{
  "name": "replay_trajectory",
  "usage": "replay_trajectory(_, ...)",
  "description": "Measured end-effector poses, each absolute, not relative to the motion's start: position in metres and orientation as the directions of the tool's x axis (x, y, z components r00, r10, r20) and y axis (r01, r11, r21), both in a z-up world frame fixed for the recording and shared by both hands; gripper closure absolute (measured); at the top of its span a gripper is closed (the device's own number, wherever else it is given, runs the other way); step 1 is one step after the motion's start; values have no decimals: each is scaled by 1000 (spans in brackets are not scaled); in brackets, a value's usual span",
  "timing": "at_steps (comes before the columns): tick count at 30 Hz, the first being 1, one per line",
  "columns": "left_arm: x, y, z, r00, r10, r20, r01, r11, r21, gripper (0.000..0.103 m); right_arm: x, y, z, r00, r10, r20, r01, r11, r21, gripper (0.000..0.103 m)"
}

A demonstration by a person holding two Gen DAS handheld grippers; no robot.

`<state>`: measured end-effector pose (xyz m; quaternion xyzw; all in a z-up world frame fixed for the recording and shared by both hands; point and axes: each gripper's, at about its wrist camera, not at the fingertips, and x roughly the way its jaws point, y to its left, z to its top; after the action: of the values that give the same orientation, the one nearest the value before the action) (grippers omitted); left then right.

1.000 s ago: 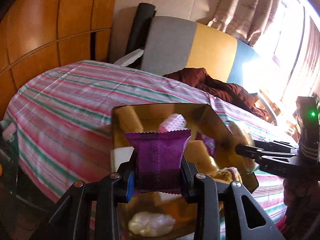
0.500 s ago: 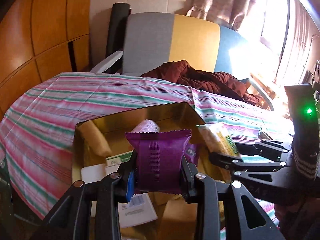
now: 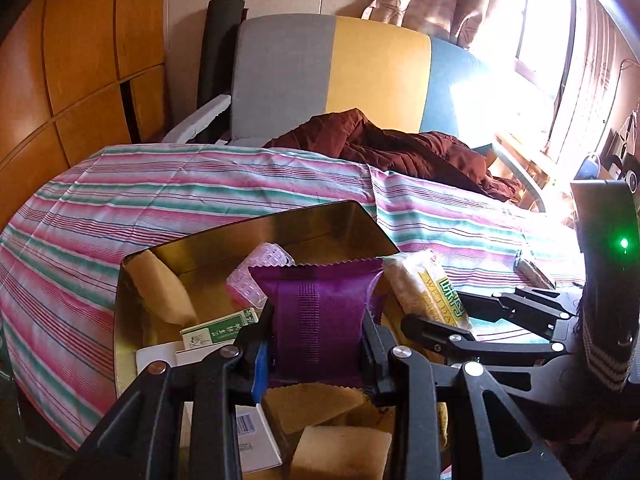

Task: Organize objects
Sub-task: 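Carry the purple packet and WEIDAN pack over the gold tray with both tools, then open the right tool to drop the WEIDAN pack into the tray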

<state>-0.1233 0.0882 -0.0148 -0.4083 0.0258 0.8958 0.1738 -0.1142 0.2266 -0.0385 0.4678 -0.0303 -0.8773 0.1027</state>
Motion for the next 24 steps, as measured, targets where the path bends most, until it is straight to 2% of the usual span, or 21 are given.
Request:
replay_trajectory(10,-133,96,-19,-583,305,-753,-324,-937,-128,68,-116,231,-44,-536,-220,-815,149,-975,165,56)
replay_trajectory(14,-138,98,-21,-580,295,-759,-306,-943,-132,63,-117,231,-45,-539,-217,-814,145,-976,164,54)
replay_trajectory(21,-133,97,-21,-583,291,-758,-303,-944,-129,62,-114,232,-45,-543,-214,-812,132,-977,170,54)
replay_trajectory(24,-131,96,-20,-585,289,-758,-301,-945,-128,62,-111,233,-46,-543,-211,-813,124,-977,171,50)
